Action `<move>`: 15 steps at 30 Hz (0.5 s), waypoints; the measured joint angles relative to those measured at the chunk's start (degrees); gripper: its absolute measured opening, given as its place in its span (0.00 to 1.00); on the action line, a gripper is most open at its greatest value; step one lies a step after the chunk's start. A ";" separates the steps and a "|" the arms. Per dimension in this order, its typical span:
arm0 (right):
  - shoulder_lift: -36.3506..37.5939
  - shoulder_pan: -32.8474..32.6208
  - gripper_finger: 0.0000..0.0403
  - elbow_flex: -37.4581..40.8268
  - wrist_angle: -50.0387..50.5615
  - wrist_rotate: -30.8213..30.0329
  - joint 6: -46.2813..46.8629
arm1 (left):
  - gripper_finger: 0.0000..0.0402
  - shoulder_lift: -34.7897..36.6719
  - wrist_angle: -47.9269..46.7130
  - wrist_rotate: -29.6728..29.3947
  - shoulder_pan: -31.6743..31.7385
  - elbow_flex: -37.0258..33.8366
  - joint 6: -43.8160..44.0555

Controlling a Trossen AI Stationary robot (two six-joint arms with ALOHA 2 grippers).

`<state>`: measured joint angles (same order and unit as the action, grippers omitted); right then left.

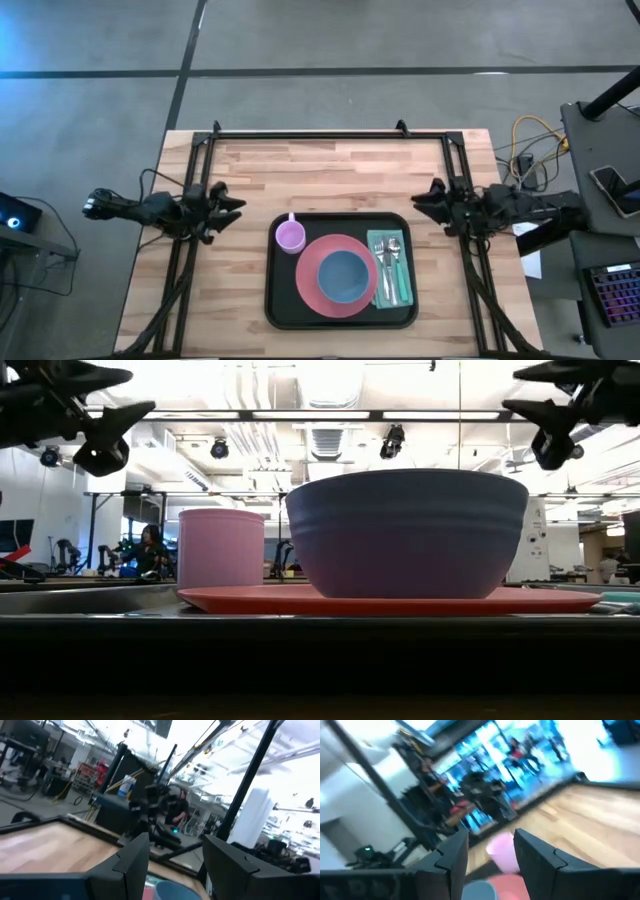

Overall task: Set up tray
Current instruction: Return to Home Position

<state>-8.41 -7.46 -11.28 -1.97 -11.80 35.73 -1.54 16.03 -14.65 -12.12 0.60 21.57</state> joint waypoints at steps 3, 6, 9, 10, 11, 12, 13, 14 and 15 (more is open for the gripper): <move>2.78 0.25 0.37 3.48 -4.17 3.38 -2.98 | 0.41 1.39 -2.33 0.01 0.22 0.00 -0.09; 6.24 0.26 0.37 6.84 -6.51 5.54 -4.07 | 0.41 1.22 -2.07 0.08 0.29 0.00 -0.52; 8.43 0.26 0.36 10.41 -10.95 5.69 -7.74 | 0.41 0.75 -2.51 0.11 0.29 -0.02 -0.53; 8.41 0.33 0.36 10.81 -11.88 5.59 -9.49 | 0.41 0.56 -2.47 0.11 0.29 -0.02 -0.53; 8.23 0.38 0.36 10.79 -11.83 5.24 -11.34 | 0.41 0.56 -2.61 0.12 0.29 -0.02 -0.51; 7.87 0.40 0.36 10.78 -11.89 4.51 -12.94 | 0.41 0.48 -2.64 0.09 0.29 -0.02 -0.33; 7.66 0.36 0.36 10.74 -12.11 3.36 -14.51 | 0.41 0.27 -2.78 0.10 0.29 -0.02 0.28; 7.66 0.39 0.36 10.75 -12.00 2.46 -15.85 | 0.41 0.20 -3.35 -0.01 0.29 -0.02 1.04; 7.66 0.43 0.37 10.77 -11.87 1.40 -17.20 | 0.41 0.17 -4.10 -0.35 0.29 0.00 1.91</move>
<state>-0.75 -7.03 -0.51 -13.84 -10.39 18.52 -1.38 11.93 -15.00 -11.84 0.60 23.48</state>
